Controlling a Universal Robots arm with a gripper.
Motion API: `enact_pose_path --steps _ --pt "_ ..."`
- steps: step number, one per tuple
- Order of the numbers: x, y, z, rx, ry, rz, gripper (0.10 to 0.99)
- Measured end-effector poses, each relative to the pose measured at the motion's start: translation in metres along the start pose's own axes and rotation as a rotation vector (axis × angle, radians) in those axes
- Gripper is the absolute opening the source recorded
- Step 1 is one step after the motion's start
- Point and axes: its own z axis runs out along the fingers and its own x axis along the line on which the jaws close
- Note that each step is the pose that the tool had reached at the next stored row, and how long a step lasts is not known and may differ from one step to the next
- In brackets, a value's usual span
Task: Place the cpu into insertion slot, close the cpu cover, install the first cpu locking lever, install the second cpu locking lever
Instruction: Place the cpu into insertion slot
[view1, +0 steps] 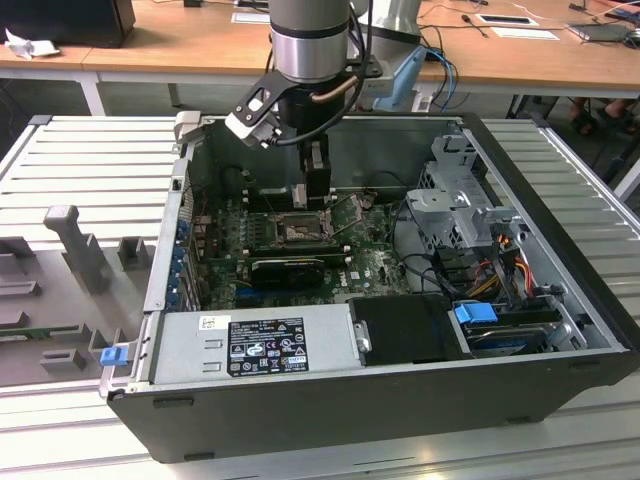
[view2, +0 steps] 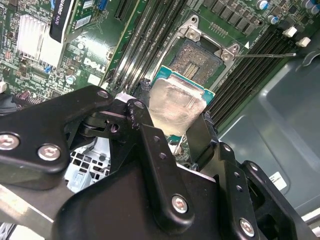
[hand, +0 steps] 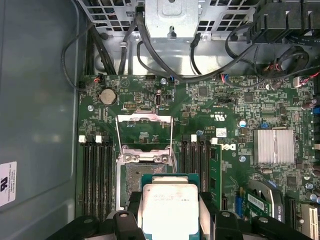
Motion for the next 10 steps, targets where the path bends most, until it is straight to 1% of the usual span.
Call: enact_pose_path --steps 5,10 --pt "-0.0001 -0.0003 0.0031 0.000 0.0001 0.000 0.537" --pt "-0.0002 -0.0021 0.0095 0.000 0.0004 -0.002 0.537"
